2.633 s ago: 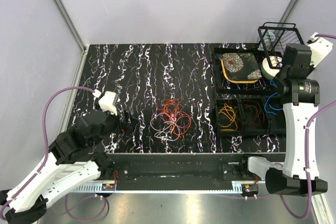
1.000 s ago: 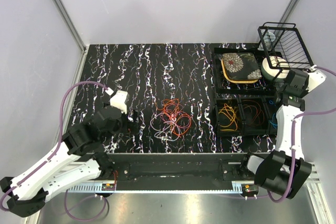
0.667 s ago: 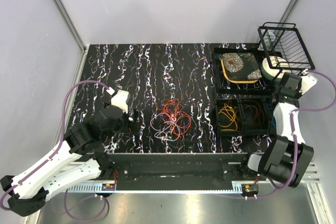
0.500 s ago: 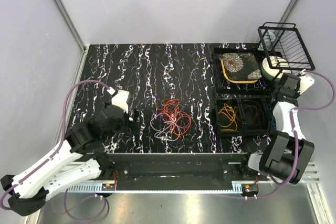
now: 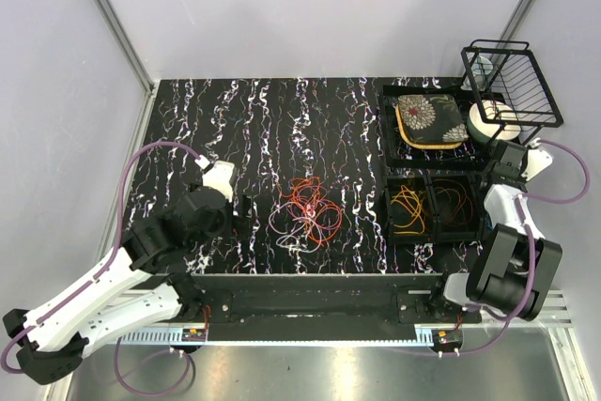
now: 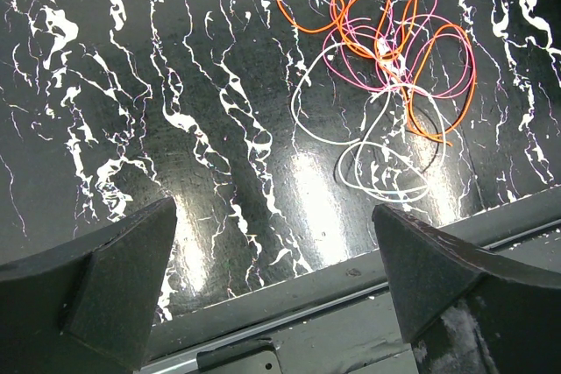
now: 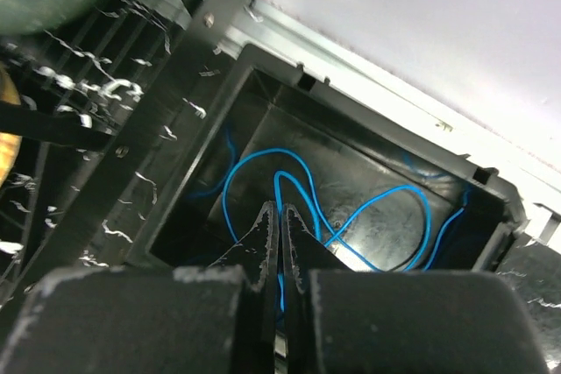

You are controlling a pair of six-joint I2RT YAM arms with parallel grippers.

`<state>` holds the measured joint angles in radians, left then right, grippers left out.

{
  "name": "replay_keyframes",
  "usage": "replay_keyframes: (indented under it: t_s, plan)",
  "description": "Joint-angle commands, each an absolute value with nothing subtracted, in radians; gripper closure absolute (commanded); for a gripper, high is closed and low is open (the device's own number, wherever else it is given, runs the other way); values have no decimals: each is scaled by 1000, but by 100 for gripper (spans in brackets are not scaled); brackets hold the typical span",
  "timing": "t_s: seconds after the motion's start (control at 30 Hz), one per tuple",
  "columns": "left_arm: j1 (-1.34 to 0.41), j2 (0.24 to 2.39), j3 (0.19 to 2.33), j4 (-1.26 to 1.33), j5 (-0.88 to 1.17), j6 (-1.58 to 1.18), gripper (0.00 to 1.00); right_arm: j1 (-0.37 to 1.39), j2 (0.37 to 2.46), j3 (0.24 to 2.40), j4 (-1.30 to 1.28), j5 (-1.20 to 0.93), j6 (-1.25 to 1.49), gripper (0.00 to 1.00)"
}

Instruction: Untangle the cables

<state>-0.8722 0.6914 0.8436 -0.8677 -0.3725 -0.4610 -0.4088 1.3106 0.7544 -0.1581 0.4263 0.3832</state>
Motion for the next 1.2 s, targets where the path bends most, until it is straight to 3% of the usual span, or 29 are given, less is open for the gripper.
replay_keyframes:
  t_s: [0.0,0.2,0.27,0.3,0.4,0.53,0.77,0.83,1.03,1.17]
  plan:
    - [-877,689,867,-842,-399,-468,3,-413,1371,764,-149,466,445,100]
    - [-876,699,867,-841,-400,-468,3,-414,1398,833,-219,486,462,98]
    - [-877,699,867,-842,-402,-469,3,-414,1379,853,-244,473,471,74]
    - [-876,701,867,-842,-400,-469,3,-413,1356,856,-247,469,472,57]
    - [-877,699,867,-842,-402,-469,3,-413,1306,870,-271,445,480,42]
    - [-877,699,867,-844,-403,-471,3,-413,1253,902,-305,376,486,31]
    - [-877,721,870,-845,-399,-472,3,-413,1175,974,-408,229,497,25]
    - [-877,735,873,-845,-388,-472,8,-413,1160,997,-436,122,521,23]
    - [-888,831,856,-813,-316,-540,11,-402,1069,999,-475,-119,644,18]
    - [-916,860,792,-703,-261,-613,15,-315,1003,1031,-534,-144,634,17]
